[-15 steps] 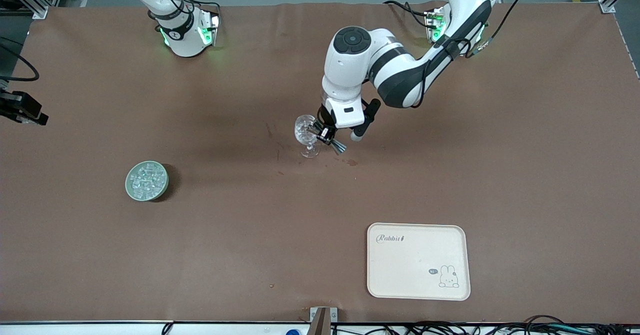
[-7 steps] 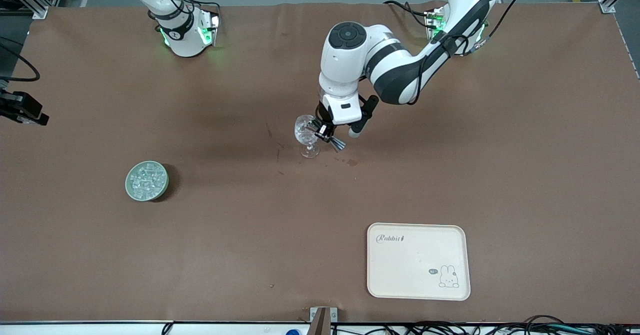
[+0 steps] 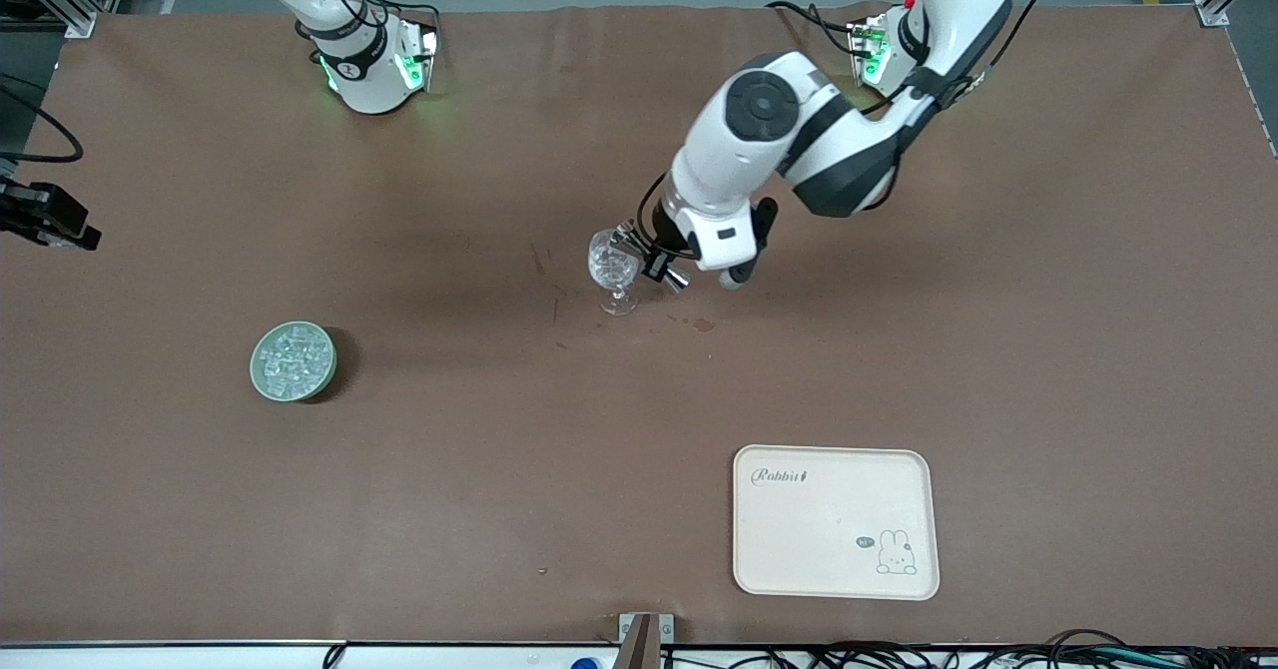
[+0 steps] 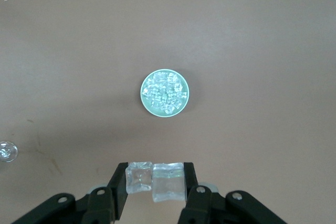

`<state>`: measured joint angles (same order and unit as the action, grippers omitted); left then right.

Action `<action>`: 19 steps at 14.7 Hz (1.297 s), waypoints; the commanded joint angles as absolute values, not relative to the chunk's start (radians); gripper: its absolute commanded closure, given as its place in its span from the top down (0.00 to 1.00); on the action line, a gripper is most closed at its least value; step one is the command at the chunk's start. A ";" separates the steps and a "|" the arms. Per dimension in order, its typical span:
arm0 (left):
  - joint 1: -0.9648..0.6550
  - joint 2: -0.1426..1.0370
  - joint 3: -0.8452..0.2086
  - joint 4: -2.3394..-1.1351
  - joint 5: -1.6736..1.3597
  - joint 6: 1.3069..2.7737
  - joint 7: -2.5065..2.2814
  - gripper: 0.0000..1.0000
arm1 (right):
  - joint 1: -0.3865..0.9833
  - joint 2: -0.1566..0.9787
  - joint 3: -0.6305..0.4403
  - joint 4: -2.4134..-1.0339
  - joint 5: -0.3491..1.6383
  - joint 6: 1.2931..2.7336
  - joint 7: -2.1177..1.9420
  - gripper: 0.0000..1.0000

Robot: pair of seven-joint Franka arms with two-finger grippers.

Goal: Pour wine and add ice with both arms
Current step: 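Move the left gripper to the tray while the right gripper moves over the glass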

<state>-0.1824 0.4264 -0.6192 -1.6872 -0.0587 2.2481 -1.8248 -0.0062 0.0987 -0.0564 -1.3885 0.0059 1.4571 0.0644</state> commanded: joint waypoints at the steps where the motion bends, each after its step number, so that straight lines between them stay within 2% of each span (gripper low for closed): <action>1: -0.184 0.335 -0.522 -1.729 -0.272 2.227 -1.657 0.00 | 0.009 0.097 0.010 -1.385 0.028 1.431 0.203 0.02; 5: -0.187 0.321 -0.356 -1.724 -0.562 2.227 -1.530 0.01 | 0.020 0.103 0.200 -1.384 0.032 1.448 0.518 0.01; 8: -0.192 0.342 -0.232 -1.686 -0.773 2.227 -1.435 0.01 | 0.049 0.139 0.329 -1.384 0.044 1.534 0.797 0.01; 10: -0.192 0.379 -0.184 -1.654 -0.817 2.227 -1.396 0.01 | 0.057 0.182 0.414 -1.385 0.041 1.589 0.927 0.01; 12: -0.189 0.463 -0.154 -1.571 -0.850 2.227 -1.381 0.01 | 0.077 0.241 0.486 -1.387 0.029 1.666 1.050 0.01; 16: -0.187 0.618 -0.080 -1.432 -0.995 2.227 -1.379 0.01 | 0.199 0.348 0.505 -1.388 -0.050 1.770 1.224 0.01; 19: -0.186 0.690 -0.006 -1.381 -1.138 2.227 -1.329 0.01 | 0.268 0.419 0.505 -1.390 -0.092 1.810 1.298 0.01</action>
<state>-0.1818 0.6289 -0.0443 -1.4577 -1.0571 2.2376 -1.3639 0.2335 0.3771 0.4992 -1.4004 -0.0595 1.7906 1.2419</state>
